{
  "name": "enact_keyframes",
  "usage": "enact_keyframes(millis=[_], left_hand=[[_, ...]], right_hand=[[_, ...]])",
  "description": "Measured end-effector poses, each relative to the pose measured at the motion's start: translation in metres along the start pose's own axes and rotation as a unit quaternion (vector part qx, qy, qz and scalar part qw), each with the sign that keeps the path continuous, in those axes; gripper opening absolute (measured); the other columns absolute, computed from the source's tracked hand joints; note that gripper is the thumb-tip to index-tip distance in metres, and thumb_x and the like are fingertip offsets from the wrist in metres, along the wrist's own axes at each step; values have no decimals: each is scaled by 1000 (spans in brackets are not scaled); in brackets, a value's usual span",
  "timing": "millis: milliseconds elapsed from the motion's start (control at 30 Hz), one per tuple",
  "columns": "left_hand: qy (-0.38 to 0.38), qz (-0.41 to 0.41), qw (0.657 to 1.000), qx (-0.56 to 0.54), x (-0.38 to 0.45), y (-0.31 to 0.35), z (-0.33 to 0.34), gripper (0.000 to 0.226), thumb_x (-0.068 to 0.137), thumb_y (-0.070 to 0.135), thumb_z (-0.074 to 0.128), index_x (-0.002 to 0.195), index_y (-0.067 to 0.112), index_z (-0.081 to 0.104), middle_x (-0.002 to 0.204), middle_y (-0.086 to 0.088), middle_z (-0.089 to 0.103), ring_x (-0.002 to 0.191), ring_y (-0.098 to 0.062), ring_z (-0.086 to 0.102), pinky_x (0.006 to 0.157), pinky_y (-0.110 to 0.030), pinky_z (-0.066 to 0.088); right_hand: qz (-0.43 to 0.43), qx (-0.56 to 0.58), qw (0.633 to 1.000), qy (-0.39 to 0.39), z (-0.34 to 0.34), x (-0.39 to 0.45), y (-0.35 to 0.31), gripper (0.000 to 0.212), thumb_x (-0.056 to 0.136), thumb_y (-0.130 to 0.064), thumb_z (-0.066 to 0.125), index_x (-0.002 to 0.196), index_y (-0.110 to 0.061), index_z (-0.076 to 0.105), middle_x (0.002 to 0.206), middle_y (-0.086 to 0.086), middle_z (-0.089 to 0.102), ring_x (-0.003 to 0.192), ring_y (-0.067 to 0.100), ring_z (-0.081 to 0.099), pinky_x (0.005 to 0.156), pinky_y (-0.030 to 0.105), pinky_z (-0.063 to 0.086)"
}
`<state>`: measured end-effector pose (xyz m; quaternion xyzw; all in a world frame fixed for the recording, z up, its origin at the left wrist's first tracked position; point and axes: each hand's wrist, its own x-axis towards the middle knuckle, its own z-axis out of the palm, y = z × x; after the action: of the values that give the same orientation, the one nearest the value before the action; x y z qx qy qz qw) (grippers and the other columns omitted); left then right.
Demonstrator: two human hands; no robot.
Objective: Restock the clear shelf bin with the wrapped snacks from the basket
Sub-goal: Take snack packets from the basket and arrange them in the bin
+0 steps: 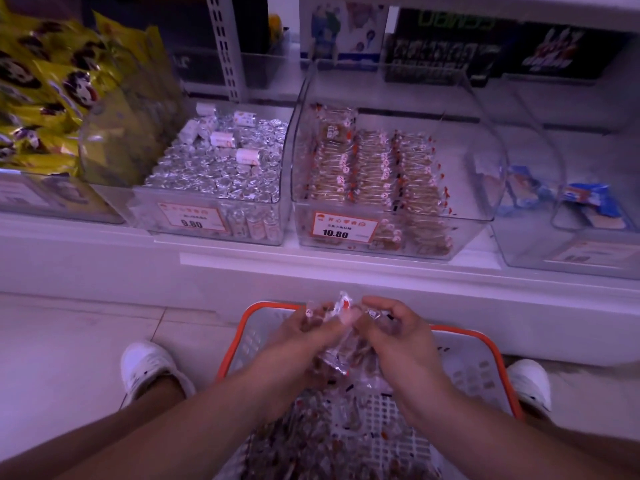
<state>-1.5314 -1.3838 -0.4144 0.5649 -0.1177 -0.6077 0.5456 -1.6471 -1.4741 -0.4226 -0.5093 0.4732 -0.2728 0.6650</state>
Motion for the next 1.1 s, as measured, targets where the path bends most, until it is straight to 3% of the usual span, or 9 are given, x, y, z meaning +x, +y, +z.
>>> enact_keyframes(millis=[100, 200, 333, 433, 600, 733, 833, 1000, 1100], left_hand=[[11, 37, 999, -4, 0, -7, 3, 42, 78, 8, 80, 116, 20, 69, 114, -17, 72, 91, -31, 71, 71, -39, 56], [41, 27, 998, -40, 2, -5, -2, 32, 76, 1, 73, 108, 7, 73, 110, -25, 72, 93, -37, 70, 82, -45, 54], [47, 18, 997, -55, 6, 6, -15, 40, 76, 7, 73, 115, 0, 69, 122, -35, 62, 97, -42, 60, 80, -43, 46], [35, 16, 997, -63, 8, 11, -20, 48, 75, 13, 72, 121, 1, 66, 126, -34, 60, 92, -36, 61, 71, -36, 49], [22, 24, 997, -70, 10, 8, -23, 31, 84, 14, 69, 113, 3, 70, 100, -20, 72, 71, -31, 69, 59, -33, 53], [6, 28, 997, -70, 8, 7, -23, 39, 82, 19, 75, 119, 9, 69, 107, -19, 72, 71, -28, 69, 57, -33, 52], [0, 33, 998, -52, 6, 7, -23, 39, 83, 15, 73, 121, 8, 67, 104, -22, 69, 66, -28, 67, 56, -32, 51], [90, 30, 992, -78, 9, 13, -22, 30, 82, 7, 67, 111, 2, 66, 94, -21, 67, 72, -32, 66, 66, -35, 48], [126, 54, 989, -56, 6, 14, -18, 27, 84, -7, 59, 99, 14, 69, 86, -18, 65, 59, -25, 60, 55, -27, 43]], right_hand=[[-22, -27, 999, 5, -1, 2, -2, 16, 87, -25, 72, 100, -17, 69, 86, 10, 76, 78, 20, 71, 72, 33, 56], [28, -19, 999, -32, -2, 7, -7, 13, 93, -25, 66, 97, -15, 72, 98, 12, 75, 94, 26, 70, 86, 39, 55], [98, 60, 983, -145, -9, 12, -23, 28, 90, 1, 60, 111, -14, 71, 98, 18, 73, 77, 27, 69, 65, 35, 56], [58, -18, 984, -168, -17, 16, -24, 41, 87, 7, 64, 118, -20, 69, 91, 14, 70, 71, 22, 61, 70, 34, 46], [33, -25, 991, -125, -18, 17, -17, 37, 82, -6, 76, 112, -28, 73, 100, 9, 75, 89, 22, 71, 77, 33, 54], [41, 14, 993, -106, -15, 16, -12, 23, 82, -4, 76, 97, -22, 76, 82, 12, 73, 64, 18, 67, 54, 29, 51], [44, 4, 990, -132, -16, 15, -13, 19, 84, -6, 75, 93, -22, 74, 81, 12, 70, 61, 19, 64, 52, 30, 50], [30, 1, 995, -96, -16, 17, -13, 21, 83, -8, 77, 93, -27, 75, 93, 19, 72, 71, 25, 67, 61, 38, 54], [20, 26, 999, -26, -17, 18, -17, 21, 83, -14, 78, 99, -26, 73, 95, 17, 73, 71, 28, 67, 66, 41, 56]])
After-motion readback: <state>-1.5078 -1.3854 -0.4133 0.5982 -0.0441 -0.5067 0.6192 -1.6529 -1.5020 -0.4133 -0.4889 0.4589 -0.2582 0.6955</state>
